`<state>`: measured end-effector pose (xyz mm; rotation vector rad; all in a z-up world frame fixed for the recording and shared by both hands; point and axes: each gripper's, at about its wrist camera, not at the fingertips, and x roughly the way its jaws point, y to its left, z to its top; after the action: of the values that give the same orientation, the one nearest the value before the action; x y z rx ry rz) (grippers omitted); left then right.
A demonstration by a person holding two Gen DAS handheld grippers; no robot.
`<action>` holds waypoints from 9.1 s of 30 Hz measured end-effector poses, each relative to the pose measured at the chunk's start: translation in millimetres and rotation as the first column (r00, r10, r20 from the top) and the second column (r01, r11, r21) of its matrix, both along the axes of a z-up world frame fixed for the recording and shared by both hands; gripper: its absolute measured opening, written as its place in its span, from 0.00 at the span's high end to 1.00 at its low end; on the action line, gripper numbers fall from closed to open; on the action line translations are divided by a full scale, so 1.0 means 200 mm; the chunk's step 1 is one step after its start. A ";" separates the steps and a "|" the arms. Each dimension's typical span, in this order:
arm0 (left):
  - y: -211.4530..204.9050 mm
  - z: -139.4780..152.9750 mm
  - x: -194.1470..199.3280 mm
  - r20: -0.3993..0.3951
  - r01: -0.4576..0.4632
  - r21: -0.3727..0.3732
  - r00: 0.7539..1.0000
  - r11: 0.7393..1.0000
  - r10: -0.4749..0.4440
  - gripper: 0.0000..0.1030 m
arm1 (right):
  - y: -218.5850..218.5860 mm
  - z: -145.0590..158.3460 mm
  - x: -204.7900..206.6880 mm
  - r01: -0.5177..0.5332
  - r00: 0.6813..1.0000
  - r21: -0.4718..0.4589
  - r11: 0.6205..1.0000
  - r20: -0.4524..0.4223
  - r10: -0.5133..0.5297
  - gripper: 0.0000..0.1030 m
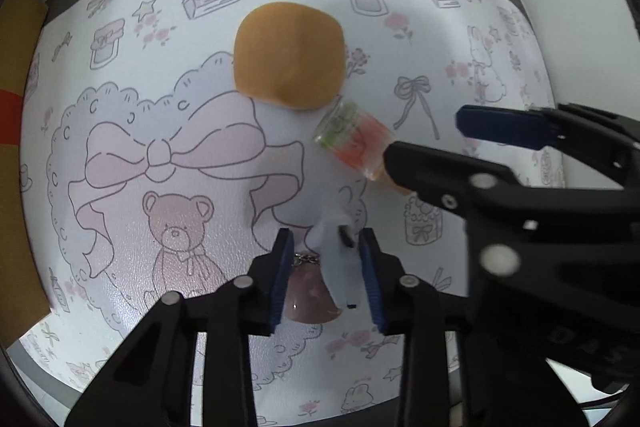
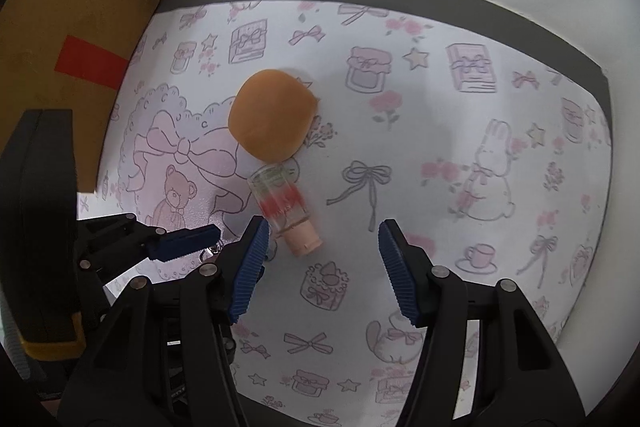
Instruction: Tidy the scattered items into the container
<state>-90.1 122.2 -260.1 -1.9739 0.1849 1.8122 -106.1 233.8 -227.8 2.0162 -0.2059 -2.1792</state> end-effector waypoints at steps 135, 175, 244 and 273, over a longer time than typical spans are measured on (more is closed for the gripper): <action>-0.72 0.18 -0.02 -0.185 -0.190 -0.080 0.968 0.979 0.172 0.76 | -0.16 0.04 0.16 0.171 0.985 -0.157 0.973 -0.001 -0.173 0.72; -0.16 0.01 0.15 -0.042 -0.110 -0.019 0.993 0.994 0.109 0.65 | 0.01 -0.08 0.21 0.149 0.987 -0.053 0.987 0.061 -0.146 0.72; -1.04 1.37 -0.09 -0.507 -0.289 0.243 0.776 0.926 0.376 0.65 | -0.89 1.19 0.06 -0.076 0.899 0.029 0.997 -0.430 0.082 0.72; -1.66 1.29 -0.33 -0.470 -0.447 0.247 0.721 0.860 0.510 0.65 | -1.54 1.20 -0.30 -0.264 0.870 0.022 0.964 -0.426 0.248 0.72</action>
<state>-155.3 -210.8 -2.1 -1.4796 -0.3022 2.6111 -166.5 -73.9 11.3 1.3980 0.0757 -2.3443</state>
